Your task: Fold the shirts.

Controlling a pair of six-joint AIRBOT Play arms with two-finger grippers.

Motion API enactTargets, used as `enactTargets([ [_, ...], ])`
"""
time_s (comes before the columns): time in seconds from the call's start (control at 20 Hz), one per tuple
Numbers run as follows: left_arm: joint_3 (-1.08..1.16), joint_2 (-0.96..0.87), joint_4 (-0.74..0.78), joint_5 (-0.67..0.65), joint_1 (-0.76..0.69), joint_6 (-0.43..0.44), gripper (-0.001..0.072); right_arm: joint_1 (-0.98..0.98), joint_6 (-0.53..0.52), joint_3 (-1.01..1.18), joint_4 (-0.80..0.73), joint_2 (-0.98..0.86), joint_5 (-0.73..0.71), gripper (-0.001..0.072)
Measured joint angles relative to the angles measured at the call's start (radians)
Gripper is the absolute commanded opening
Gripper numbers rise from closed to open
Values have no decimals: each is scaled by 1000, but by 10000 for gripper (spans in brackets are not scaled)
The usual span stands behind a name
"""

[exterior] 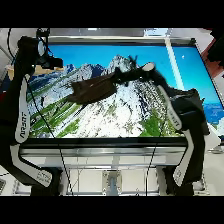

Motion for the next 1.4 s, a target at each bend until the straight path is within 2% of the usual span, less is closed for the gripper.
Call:
enactTargets([
  [0.3, 0, 0, -2, -9, 0, 4, 13, -362, 100, 0, -338, 309, 187, 25],
  [0.55, 0, 0, -48, -17, 0, 4, 12, -645, 164, 0, -638, 502, 477, 24],
  [0.7, 0, 0, -97, -21, 0, 4, 13, -733, 191, -23, -778, 553, 623, 24],
  [0.9, 0, 0, -163, -51, -1, 4, 13, -764, 234, -94, -854, 579, 694, 28],
  [0.95, 0, 0, -172, -61, -2, 4, 13, -764, 246, -121, -863, 582, 702, 84],
  [1.0, 0, 0, -180, -66, -4, 4, 13, -763, 258, -146, -869, 584, 712, 310],
  [1.05, 0, 0, -190, -72, -6, 4, 13, -763, 264, -166, -871, 585, 718, 472],
  [1.25, 0, 0, -216, -84, -12, 4, 23, -762, 278, -195, -863, 588, 727, 487],
  [1.35, 0, 0, -230, -83, -13, 4, 23, -761, 281, -185, -800, 590, 698, 487],
  [1.4, 0, 0, -241, -79, -13, 4, 23, -760, 275, -180, -721, 590, 665, 487],
])
